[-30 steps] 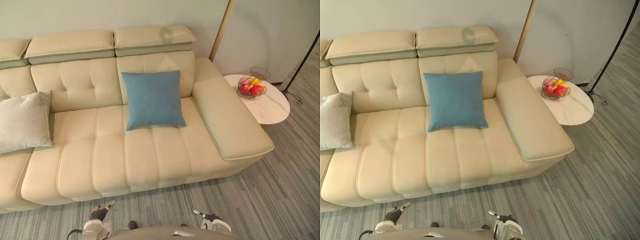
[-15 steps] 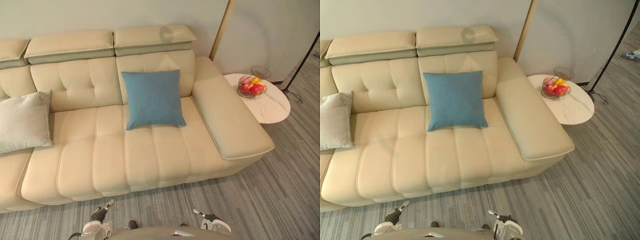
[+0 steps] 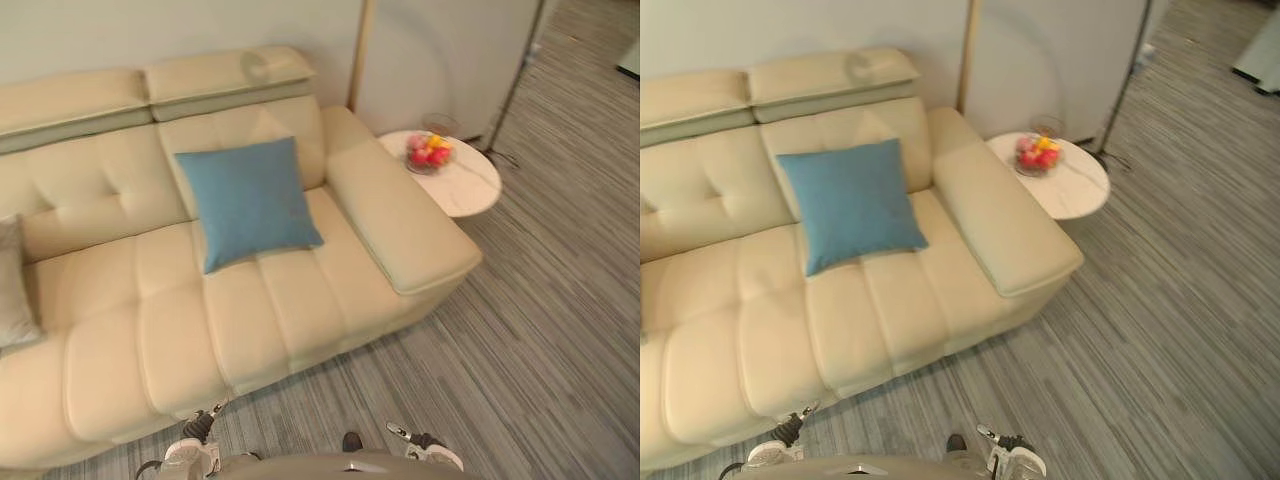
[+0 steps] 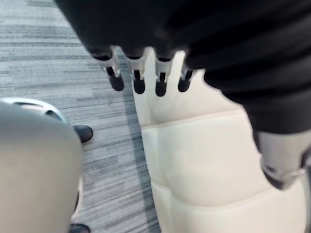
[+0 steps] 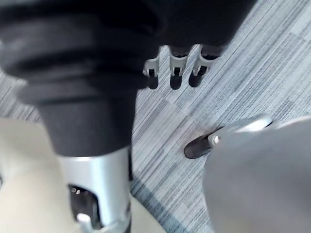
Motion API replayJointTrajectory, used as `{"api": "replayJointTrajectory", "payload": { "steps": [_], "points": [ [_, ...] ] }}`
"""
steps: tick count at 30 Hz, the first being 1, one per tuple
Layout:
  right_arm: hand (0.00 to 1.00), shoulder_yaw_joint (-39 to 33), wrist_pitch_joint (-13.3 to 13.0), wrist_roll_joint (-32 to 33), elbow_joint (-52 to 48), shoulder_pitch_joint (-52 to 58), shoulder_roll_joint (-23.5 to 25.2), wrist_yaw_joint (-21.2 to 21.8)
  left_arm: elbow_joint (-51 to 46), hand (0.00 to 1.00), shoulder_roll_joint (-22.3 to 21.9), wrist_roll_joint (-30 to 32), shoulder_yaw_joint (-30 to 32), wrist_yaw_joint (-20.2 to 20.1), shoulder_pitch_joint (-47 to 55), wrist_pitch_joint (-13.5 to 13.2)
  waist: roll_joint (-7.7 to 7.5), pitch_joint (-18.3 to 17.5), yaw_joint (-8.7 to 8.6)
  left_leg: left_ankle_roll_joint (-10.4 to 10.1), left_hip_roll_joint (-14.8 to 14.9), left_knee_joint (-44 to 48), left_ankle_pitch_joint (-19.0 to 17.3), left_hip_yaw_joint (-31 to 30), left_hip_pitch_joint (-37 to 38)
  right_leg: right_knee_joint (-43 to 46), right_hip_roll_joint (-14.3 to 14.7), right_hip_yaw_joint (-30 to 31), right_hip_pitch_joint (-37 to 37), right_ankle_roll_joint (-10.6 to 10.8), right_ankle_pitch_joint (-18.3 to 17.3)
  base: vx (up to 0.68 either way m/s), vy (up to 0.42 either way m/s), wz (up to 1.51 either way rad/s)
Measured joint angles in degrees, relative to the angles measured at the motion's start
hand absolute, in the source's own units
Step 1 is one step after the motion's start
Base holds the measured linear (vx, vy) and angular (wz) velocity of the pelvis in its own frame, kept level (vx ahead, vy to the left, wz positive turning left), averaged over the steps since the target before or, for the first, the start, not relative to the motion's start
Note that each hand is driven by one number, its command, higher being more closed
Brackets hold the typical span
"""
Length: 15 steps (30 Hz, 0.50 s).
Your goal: Pick up cushions and gather them together orderly.
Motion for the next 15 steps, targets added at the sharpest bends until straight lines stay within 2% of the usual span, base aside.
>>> {"api": "replayJointTrajectory", "payload": {
  "steps": [2,3,5,6,7,8,9,10,11,13,14,15],
  "points": [
    [0.0,0.9,0.1,-0.1,0.2,0.3,-2.2,-0.1,0.4,0.0,-1.1,0.0,0.0,0.0,-0.1,-0.1,1.96,0.7,0.27,-0.8,0.6,0.5,-4.6,-6.2,0.5,0.0,1.9,4.2,-1.6,0.5,1.0,-0.03,0.044,-1.27],
    [0.0,0.9,0.1,-0.1,0.1,0.4,-2.1,-0.1,0.6,0.0,-1.1,0.0,0.1,0.0,-0.2,0.0,2.17,1.0,0.04,-1.5,0.7,0.8,-6.0,-3.8,1.8,0.1,2.5,7.1,-2.3,0.7,2.2,-0.08,0.089,-1.51],
    [0.0,1.3,0.1,-0.3,-0.3,0.8,-1.8,0.0,0.6,0.0,-0.8,0.0,0.8,0.0,-0.3,0.0,1.63,1.0,0.18,-1.4,0.8,1.0,-7.2,0.9,2.5,0.4,2.9,8.8,-3.6,0.5,3.6,-0.12,0.076,-1.51],
    [0.0,2.1,0.2,-0.6,-0.7,0.1,-1.3,0.1,0.6,0.0,-0.7,0.1,1.6,0.0,-0.3,0.0,0.73,0.8,0.56,-1.5,0.7,1.2,-8.2,5.6,2.7,0.4,3.1,10.6,-5.6,0.3,4.6,-0.12,0.053,-1.38],
    [0.0,2.5,0.3,-0.6,-1.0,0.1,-1.0,0.1,0.5,0.0,-0.7,0.1,1.8,0.0,-0.3,0.0,0.77,0.9,0.64,-1.6,0.7,1.2,-8.3,7.1,2.7,0.4,3.2,11.3,-6.4,0.0,5.1,-0.12,0.053,-1.61],
    [0.0,3.5,0.5,-0.6,-2.2,0.2,-0.5,0.1,0.5,0.0,-0.7,0.6,2.1,-0.1,-0.8,0.0,-0.13,1.1,0.37,-1.4,0.7,1.3,-8.4,10.2,2.9,0.4,3.5,11.6,-7.8,-0.5,6.3,-0.06,0.04,-1.52],
    [0.0,4.0,0.4,-0.6,-2.6,0.1,-0.2,0.2,0.6,0.0,-0.6,1.1,2.1,0.0,-0.8,0.0,-0.28,1.2,0.14,-1.3,0.7,1.3,-8.5,14.3,3.2,0.5,4.3,10.7,-9.6,-1.3,8.5,-0.06,0.04,-1.47],
    [0.0,4.0,0.4,-0.6,-2.6,0.0,-0.2,0.2,0.6,0.0,-0.6,1.1,2.1,0.0,-0.8,0.0,-0.24,1.2,0.19,-1.3,0.9,1.2,-8.5,15.8,3.2,0.5,4.5,9.4,-10.4,-2.0,9.3,-0.04,0.032,-1.37],
    [0.0,4.0,0.5,-0.6,-2.6,-0.3,-0.2,0.2,0.5,0.0,-0.8,1.1,2.1,-0.1,-1.0,0.0,0.01,1.3,0.14,-1.2,1.4,1.2,-8.4,18.7,3.4,0.8,4.9,4.8,-11.3,-3.8,10.0,-0.01,-0.008,-1.11],
    [0.0,4.0,0.5,-0.6,-3.7,-0.6,-0.8,0.2,0.6,0.0,-1.4,1.2,2.0,-0.1,-1.4,0.0,1.51,2.1,0.06,-1.1,2.5,0.9,-8.3,23.9,5.3,7.6,3.8,-12.2,-13.9,-7.0,4.9,0.05,-0.033,-1.21],
    [0.0,4.0,0.3,-0.6,-4.4,-0.4,-1.1,0.2,0.5,0.0,-1.8,1.7,2.0,-0.1,-1.3,0.0,2.31,2.6,-0.05,-1.1,2.8,1.0,-8.3,25.4,6.3,11.0,2.4,-20.2,-14.2,-9.3,2.6,0.08,-0.052,-1.01],
    [0.0,4.2,0.1,-0.7,-4.4,-0.1,-1.3,0.2,0.6,0.0,-2.1,2.1,2.0,-0.1,-1.0,0.0,2.92,2.9,-0.21,-1.1,2.9,1.3,-8.3,25.8,7.2,13.5,0.5,-26.8,-14.3,-10.5,1.3,0.07,-0.084,-0.75]
  ]
}}
